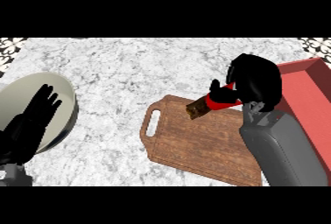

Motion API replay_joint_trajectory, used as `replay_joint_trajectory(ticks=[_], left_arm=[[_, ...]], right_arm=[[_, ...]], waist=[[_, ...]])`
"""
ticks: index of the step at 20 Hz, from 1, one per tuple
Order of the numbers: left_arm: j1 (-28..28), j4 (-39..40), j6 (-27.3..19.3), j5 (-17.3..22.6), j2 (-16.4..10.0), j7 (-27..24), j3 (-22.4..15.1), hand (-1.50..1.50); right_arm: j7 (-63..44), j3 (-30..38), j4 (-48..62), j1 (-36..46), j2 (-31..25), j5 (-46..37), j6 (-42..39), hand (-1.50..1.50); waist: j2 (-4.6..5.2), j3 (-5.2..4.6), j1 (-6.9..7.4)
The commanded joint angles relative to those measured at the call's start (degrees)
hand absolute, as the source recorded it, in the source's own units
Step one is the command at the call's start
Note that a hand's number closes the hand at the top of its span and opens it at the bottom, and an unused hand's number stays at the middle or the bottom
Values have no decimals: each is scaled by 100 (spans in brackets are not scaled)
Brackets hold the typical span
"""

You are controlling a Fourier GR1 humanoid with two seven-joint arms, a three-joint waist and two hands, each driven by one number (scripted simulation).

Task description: Pick the can from the cutting board and place it in the cardboard box

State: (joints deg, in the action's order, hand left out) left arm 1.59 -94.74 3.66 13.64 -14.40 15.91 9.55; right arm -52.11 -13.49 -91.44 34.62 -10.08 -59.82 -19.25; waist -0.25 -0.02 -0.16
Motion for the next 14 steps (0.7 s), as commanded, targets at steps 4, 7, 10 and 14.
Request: replay_joint_trajectory(ticks=[4,7,10,14], left_arm=[[155,-6,121,215,-212,216,252,0],[-21,-13,146,52,-47,-55,93,0],[266,205,189,278,-210,124,346,0],[-73,80,179,6,-1,-161,132,0]], right_arm=[[-737,445,-1157,471,-375,-545,-461,150],[-894,762,-922,842,-326,-816,-387,150],[-814,1279,-1041,1008,-711,-800,-696,150],[-934,1452,-1136,1131,-664,-891,-1012,150]], waist=[[-11,0,-37],[9,-1,24],[10,-2,-15],[6,-2,26]])
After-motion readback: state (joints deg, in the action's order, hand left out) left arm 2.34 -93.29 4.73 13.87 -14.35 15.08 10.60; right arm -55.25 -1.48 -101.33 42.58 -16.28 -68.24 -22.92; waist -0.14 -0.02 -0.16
